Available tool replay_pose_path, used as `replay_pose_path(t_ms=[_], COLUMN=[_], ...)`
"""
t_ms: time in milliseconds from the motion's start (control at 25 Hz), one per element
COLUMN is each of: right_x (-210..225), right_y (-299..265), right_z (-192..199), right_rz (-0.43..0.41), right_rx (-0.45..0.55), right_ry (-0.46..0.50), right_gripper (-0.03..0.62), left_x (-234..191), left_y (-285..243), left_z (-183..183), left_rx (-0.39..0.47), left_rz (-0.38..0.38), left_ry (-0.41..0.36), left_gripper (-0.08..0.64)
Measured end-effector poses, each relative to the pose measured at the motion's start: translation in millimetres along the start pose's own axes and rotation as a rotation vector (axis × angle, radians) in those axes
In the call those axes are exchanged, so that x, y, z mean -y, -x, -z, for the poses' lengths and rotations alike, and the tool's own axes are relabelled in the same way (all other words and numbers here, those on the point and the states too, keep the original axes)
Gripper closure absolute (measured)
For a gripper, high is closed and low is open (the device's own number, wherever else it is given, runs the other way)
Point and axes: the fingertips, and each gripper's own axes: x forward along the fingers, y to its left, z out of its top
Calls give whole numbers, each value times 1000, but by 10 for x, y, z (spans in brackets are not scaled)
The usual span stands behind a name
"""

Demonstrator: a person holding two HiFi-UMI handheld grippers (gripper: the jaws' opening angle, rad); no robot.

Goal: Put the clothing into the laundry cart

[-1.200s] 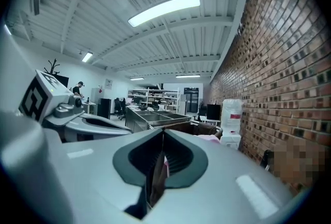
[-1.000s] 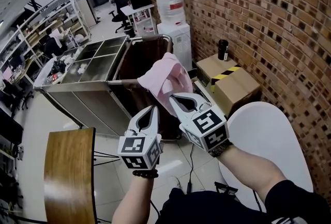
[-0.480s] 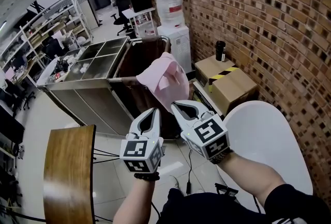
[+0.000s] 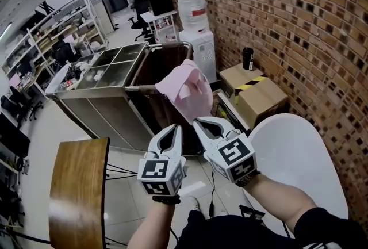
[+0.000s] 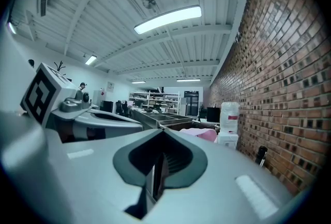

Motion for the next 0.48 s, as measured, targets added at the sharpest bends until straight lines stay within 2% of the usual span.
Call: replay_pose_path(t_ms=[480], right_x=[-30], right_y=[99], right_z=[24], right_rz=[-1], right_rx=[0], right_ry=[5], right_gripper=[592], left_x=[70], left_y=[42], left_z=[18], left_rx=[-5], left_rz=[-6], left_ry=[-4], left_gripper=[560])
